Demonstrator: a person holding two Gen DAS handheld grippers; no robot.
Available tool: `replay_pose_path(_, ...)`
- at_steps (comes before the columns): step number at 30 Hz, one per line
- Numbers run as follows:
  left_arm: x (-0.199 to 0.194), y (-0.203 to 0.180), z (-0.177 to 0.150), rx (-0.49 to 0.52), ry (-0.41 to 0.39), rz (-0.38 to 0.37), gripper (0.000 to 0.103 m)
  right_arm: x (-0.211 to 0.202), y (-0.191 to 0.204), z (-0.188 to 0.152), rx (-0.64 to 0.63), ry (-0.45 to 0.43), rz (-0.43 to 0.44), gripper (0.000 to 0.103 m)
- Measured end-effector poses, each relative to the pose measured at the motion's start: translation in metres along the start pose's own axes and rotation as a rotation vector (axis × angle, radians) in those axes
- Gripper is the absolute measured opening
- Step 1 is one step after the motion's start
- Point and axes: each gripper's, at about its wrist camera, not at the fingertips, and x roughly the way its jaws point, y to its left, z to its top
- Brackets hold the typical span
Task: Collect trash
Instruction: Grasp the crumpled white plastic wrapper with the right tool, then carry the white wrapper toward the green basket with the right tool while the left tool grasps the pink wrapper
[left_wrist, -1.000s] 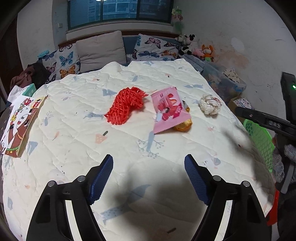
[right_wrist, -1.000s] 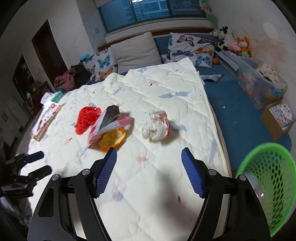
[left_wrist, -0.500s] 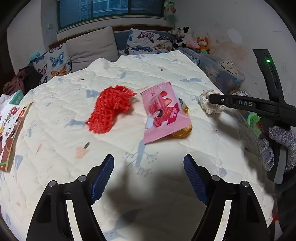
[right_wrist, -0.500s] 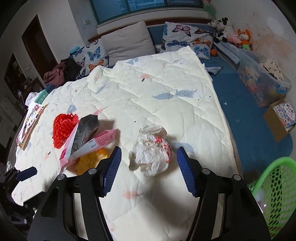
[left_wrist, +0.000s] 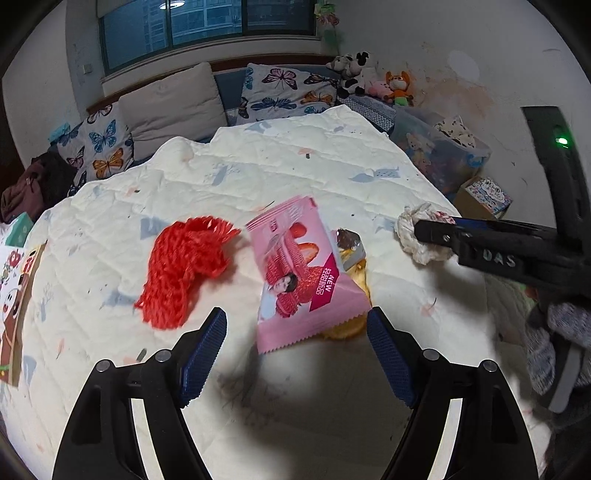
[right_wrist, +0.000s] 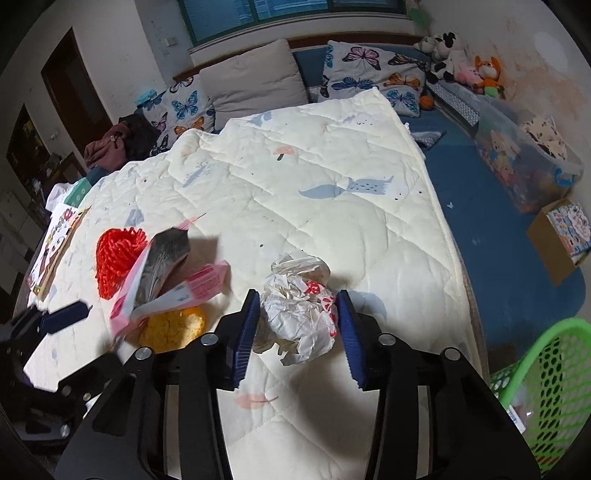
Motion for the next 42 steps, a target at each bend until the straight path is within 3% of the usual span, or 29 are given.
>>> replay_pose_path(6, 0.005, -0.001, 0.002, 0.0, 0.017, -0.027, 0.077, -0.016, -0.001, -0.005, -0.012, -0.021, 0.014, 0.042)
replay_pose_path(16, 0.02, -0.005, 0.014, 0.05, 0.026, 0.021, 0.078, -0.043, -0.002, -0.015, -0.022, -0.051, 0.031, 0.042)
replay_pose_path(30, 0.003, 0.003, 0.008, 0.072, -0.007, 0.028, 0.023, -0.089, -0.012, -0.047, -0.021, -0.085, 0.029, 0.042)
replay_pose_path(42, -0.058, 0.002, -0.011, 0.023, -0.069, -0.022, 0.007, -0.138, -0.033, -0.079, -0.005, -0.123, 0.006, 0.042)
